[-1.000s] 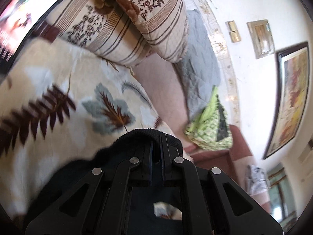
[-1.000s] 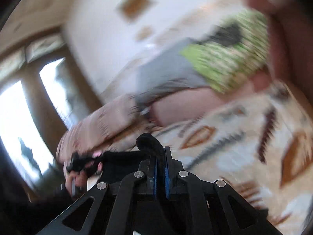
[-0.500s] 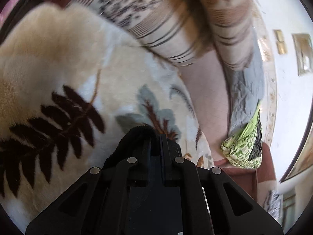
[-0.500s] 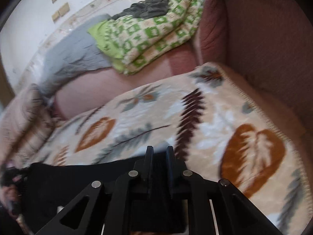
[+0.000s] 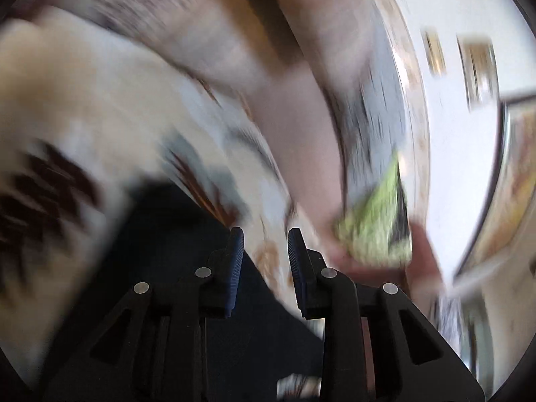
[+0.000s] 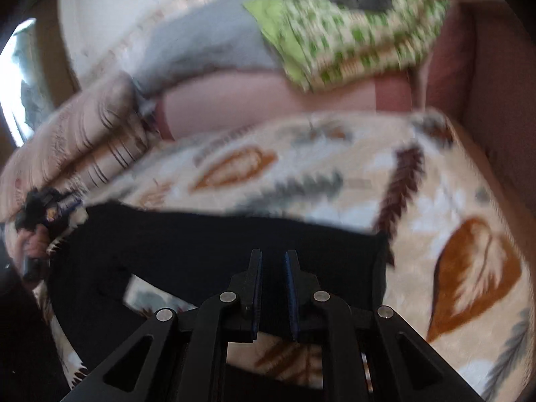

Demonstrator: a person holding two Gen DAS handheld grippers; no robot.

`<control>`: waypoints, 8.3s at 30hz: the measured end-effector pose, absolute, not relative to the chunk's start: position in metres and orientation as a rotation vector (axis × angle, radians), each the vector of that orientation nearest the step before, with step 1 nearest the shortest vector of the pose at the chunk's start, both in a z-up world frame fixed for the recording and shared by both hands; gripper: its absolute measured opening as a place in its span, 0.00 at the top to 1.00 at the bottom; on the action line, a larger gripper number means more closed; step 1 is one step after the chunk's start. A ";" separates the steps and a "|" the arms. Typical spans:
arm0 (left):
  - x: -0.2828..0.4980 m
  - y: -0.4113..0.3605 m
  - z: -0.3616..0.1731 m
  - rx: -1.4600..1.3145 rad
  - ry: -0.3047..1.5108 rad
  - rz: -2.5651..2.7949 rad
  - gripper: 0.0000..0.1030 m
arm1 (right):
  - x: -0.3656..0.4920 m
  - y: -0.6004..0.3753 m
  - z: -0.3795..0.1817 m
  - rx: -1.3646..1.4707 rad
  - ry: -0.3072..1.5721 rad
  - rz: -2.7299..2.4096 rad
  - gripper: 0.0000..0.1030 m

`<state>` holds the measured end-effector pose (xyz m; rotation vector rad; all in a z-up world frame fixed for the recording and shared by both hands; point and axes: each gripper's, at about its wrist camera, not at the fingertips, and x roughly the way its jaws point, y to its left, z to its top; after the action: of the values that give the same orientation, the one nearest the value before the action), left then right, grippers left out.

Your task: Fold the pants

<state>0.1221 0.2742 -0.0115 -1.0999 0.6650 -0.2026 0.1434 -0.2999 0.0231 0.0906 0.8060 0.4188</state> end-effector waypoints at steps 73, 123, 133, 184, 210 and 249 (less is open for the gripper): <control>0.120 0.209 0.044 -0.403 0.614 0.073 0.25 | 0.209 -0.365 -0.015 0.369 0.896 0.282 0.64; 0.171 0.250 0.001 0.245 0.968 -0.206 0.41 | 0.199 -0.329 -0.001 0.064 0.867 0.289 0.94; 0.170 0.247 0.010 0.200 1.001 -0.204 0.96 | 0.194 -0.333 0.005 0.062 0.837 0.264 0.94; -0.091 0.249 -0.003 0.052 0.835 -0.233 0.96 | -0.012 -0.358 0.002 -0.417 0.856 0.530 0.95; -0.047 0.168 0.024 0.159 1.001 -0.387 0.87 | 0.000 -0.343 -0.013 -0.355 0.977 0.604 0.88; -0.011 0.200 0.013 0.031 1.037 -0.201 0.82 | 0.062 -0.250 0.054 -0.086 0.664 0.596 0.82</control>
<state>-0.0114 0.2002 0.0133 0.0310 1.0374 -0.2009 0.0624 -0.2502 0.0538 -0.0856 0.6645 0.5958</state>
